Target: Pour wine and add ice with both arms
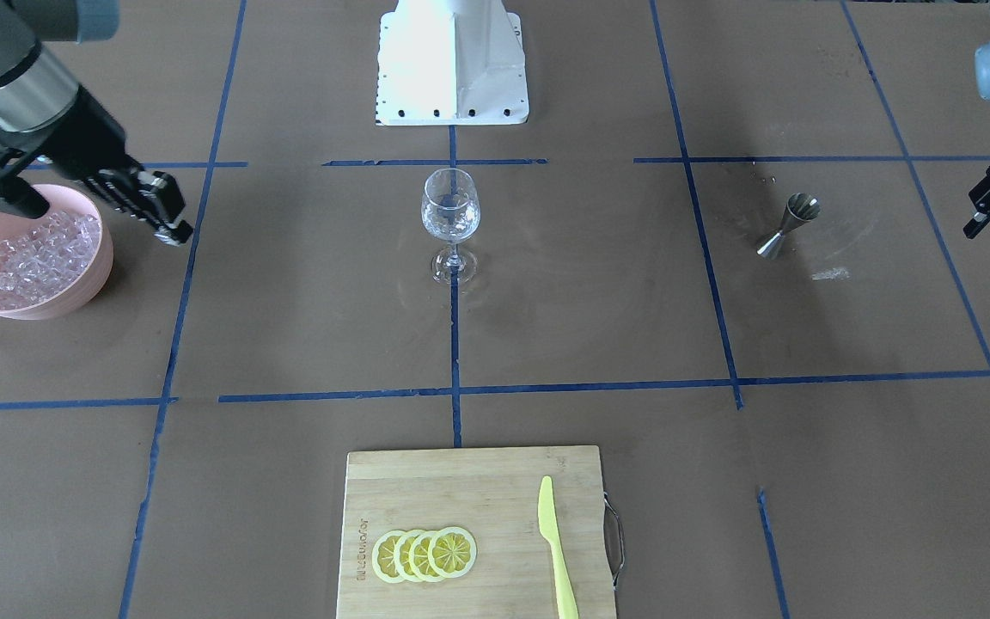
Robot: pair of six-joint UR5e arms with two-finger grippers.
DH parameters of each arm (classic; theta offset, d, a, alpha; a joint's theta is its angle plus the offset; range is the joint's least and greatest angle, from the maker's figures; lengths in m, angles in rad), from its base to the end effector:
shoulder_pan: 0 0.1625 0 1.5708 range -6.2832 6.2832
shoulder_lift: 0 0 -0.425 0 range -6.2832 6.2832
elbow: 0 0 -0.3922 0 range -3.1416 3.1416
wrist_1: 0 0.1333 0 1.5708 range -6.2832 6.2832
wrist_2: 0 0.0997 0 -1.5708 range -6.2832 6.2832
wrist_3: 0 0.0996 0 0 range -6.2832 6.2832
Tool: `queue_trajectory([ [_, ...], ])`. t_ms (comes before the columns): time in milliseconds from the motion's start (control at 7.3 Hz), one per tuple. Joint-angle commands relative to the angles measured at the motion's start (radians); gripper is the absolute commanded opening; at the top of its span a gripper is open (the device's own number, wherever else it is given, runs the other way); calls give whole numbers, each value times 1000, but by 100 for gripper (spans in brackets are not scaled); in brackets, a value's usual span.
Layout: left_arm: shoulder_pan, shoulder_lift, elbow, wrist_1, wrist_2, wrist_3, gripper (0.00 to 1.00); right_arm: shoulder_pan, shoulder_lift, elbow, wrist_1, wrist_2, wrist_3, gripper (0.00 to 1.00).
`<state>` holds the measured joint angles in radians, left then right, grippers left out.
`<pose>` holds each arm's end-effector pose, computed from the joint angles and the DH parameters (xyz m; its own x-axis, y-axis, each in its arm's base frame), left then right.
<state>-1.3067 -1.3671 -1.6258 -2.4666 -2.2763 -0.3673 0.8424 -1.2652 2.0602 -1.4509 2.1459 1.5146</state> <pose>0.0450 -0.4297 0.6247 0.6473 0.3281 -0.6880 0.0438 0.8851 0.4634 -0.2935 -0.4479 0.2598 0.4244 0.4049 0.8099 -0.3159 0.9044 -0.2867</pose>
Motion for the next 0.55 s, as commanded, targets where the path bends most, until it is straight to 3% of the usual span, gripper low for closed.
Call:
queue_trajectory([
  [0,0,0,-2,0,0,-1,100,-203,305,-30,-199,-181,186,0],
  [274,0,0,-9,0,0,-11,100,-252,485,-188,-198,-233,280,0],
  [411,-2,0,-19,0,0,-21,100,-265,501,-199,-197,-239,291,0],
])
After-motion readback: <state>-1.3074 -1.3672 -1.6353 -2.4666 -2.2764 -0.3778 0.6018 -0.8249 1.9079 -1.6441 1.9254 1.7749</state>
